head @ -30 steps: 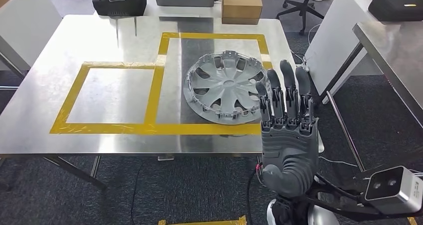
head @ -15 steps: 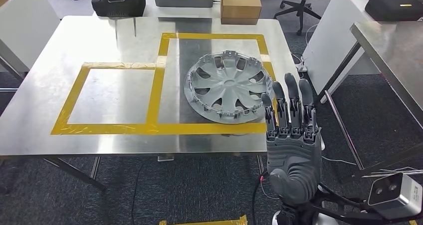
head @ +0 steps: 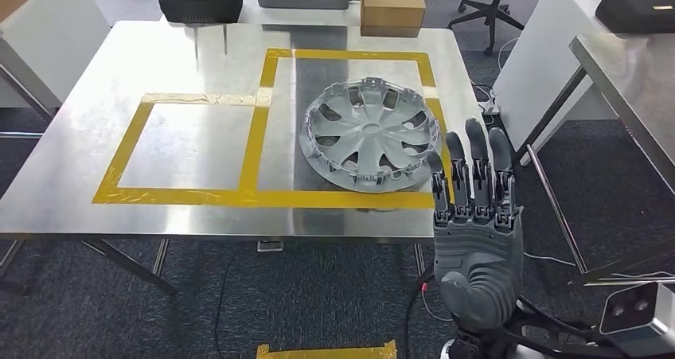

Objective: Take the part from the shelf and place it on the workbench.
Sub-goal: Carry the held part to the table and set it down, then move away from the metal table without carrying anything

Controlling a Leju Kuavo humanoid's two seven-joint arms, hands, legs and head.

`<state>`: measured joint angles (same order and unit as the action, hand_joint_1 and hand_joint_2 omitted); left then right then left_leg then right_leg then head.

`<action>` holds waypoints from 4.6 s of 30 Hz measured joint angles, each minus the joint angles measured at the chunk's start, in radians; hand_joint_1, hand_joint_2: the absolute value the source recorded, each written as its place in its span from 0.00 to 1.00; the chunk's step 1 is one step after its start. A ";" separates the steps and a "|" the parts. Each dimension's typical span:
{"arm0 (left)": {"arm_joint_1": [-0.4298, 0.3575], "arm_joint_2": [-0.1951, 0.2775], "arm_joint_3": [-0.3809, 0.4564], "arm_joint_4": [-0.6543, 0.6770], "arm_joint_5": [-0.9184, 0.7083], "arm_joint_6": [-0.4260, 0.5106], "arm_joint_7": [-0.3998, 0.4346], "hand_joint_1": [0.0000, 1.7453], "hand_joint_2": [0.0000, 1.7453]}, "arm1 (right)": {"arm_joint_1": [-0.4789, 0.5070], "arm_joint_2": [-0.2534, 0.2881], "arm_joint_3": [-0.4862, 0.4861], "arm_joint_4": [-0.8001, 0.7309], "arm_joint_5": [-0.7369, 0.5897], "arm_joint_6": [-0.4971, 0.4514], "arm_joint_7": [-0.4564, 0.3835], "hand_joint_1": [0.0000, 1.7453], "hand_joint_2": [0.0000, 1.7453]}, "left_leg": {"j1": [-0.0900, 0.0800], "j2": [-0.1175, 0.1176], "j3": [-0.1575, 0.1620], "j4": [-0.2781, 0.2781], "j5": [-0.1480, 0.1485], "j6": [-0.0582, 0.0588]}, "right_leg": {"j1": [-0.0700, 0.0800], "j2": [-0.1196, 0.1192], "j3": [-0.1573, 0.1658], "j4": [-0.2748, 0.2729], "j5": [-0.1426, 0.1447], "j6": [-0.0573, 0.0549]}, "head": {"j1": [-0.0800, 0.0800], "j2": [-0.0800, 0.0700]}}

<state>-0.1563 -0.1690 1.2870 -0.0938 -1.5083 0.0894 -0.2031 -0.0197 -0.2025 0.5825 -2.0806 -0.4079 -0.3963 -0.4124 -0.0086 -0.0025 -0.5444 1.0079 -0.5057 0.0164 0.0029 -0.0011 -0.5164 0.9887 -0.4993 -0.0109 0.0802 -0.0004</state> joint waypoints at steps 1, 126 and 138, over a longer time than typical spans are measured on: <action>0.000 0.000 0.002 0.000 0.000 0.000 0.000 0.00 0.00 | -0.001 0.000 0.000 0.000 -0.001 0.000 0.000 0.00 1.00 | 0.000 0.000 -0.005 0.008 -0.012 -0.006 | -0.003 -0.001 0.001 -0.012 0.006 -0.004 | 0.000 0.000; -0.014 0.064 0.036 0.006 -0.060 0.009 -0.006 0.00 1.00 | -0.072 0.149 0.062 1.824 -0.274 0.099 0.374 0.00 1.00 | 0.021 0.001 -0.081 0.118 -0.061 -0.029 | 0.008 -0.007 0.012 -0.042 0.014 -0.020 | -0.004 0.000; -0.011 0.066 0.036 0.006 -0.061 0.007 0.001 0.00 1.00 | -0.075 0.149 0.083 1.834 -0.249 0.062 0.368 0.00 0.00 | 0.024 0.004 -0.019 0.028 -0.009 -0.006 | 0.008 -0.002 -0.015 0.015 -0.009 0.016 | -0.034 0.000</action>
<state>-0.1669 -0.1035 1.3230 -0.0875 -1.5690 0.0959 -0.2024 -0.0948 -0.0537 0.6655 -0.2461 -0.6568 -0.3340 -0.0447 0.0151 0.0010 -0.5634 1.0355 -0.5151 0.0103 0.0109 -0.0034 -0.5310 1.0034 -0.5084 0.0052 0.0460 -0.0004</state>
